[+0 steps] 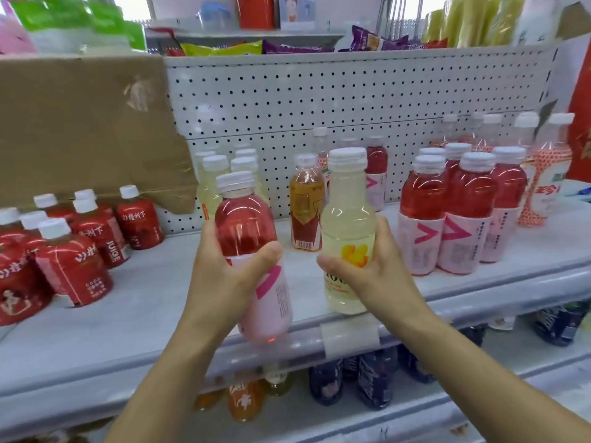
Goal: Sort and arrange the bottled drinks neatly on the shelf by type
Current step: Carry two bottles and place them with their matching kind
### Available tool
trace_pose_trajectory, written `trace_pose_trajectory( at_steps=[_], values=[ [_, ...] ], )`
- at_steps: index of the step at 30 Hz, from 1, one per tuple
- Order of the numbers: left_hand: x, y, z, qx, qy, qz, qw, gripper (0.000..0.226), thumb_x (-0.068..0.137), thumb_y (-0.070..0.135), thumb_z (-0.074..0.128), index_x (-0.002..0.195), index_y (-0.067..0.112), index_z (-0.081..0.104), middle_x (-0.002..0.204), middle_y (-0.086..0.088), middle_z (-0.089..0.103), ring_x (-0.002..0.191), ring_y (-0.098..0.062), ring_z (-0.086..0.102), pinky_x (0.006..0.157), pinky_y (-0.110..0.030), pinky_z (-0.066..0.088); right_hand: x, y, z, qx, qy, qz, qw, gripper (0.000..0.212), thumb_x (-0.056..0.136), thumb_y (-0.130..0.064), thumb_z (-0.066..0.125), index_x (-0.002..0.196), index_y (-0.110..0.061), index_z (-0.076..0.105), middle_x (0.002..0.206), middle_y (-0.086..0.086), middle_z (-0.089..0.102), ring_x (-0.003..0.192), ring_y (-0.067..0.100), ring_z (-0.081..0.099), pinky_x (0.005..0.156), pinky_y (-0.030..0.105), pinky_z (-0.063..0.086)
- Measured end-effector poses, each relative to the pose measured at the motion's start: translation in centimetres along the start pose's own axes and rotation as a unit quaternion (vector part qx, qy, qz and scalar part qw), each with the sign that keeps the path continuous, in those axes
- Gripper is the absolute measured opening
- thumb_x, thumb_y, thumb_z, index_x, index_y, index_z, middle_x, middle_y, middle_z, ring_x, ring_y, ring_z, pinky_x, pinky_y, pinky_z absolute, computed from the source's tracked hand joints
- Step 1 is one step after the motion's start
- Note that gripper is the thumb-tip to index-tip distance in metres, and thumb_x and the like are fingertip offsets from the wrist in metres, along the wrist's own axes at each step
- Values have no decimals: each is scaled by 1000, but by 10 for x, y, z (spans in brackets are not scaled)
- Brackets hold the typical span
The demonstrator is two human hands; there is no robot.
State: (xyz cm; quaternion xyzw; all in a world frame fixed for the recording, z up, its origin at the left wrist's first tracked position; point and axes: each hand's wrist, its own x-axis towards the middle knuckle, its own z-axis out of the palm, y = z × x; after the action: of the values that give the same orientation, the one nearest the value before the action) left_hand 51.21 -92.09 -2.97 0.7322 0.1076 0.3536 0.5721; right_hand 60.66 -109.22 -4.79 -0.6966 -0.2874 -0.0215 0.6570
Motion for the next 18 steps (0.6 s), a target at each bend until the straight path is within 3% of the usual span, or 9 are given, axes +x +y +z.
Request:
trace_pose_trajectory(
  at_steps=[6,8,10,12,14,18],
  values=[
    [18,-6,-29,22,41,14,999,47,78,18,81,116,25,53,97,7,67,79,0,67,61,-14,53,32,19,63,63,-82,35,994,70,78,-11,82,130,-31,40,123,-4,61,105,4,65,87,24,56],
    [22,-8,-37,35,44,16,998,46,78,20,81,115,25,54,97,6,67,77,1,67,60,-13,52,39,24,78,52,-84,32,995,72,74,-20,86,127,-33,39,127,-2,56,112,9,62,96,35,55],
    [22,-9,-42,39,45,18,998,44,78,21,80,113,26,54,95,6,68,77,1,68,59,-14,52,42,26,89,14,-85,28,996,79,64,-41,86,125,-38,36,128,-2,50,116,12,56,100,41,52],
    [21,-10,-44,40,43,25,998,45,77,22,80,114,26,54,92,8,69,79,0,68,60,-16,53,45,26,99,-31,-80,17,996,84,60,-46,86,126,-36,35,125,-4,43,118,11,47,102,42,48],
    [17,-8,-42,39,35,32,998,47,75,25,80,115,27,54,91,12,69,81,-1,69,59,-16,54,46,25,103,-70,-81,7,994,81,67,-35,87,128,-31,34,122,-5,38,118,10,40,105,40,44],
    [9,3,-27,35,9,47,998,60,64,40,88,114,32,55,95,16,69,86,-3,69,63,-19,54,41,25,78,-65,-109,31,991,88,76,-34,84,141,-34,25,133,-6,36,120,11,47,106,37,46]
  ],
)
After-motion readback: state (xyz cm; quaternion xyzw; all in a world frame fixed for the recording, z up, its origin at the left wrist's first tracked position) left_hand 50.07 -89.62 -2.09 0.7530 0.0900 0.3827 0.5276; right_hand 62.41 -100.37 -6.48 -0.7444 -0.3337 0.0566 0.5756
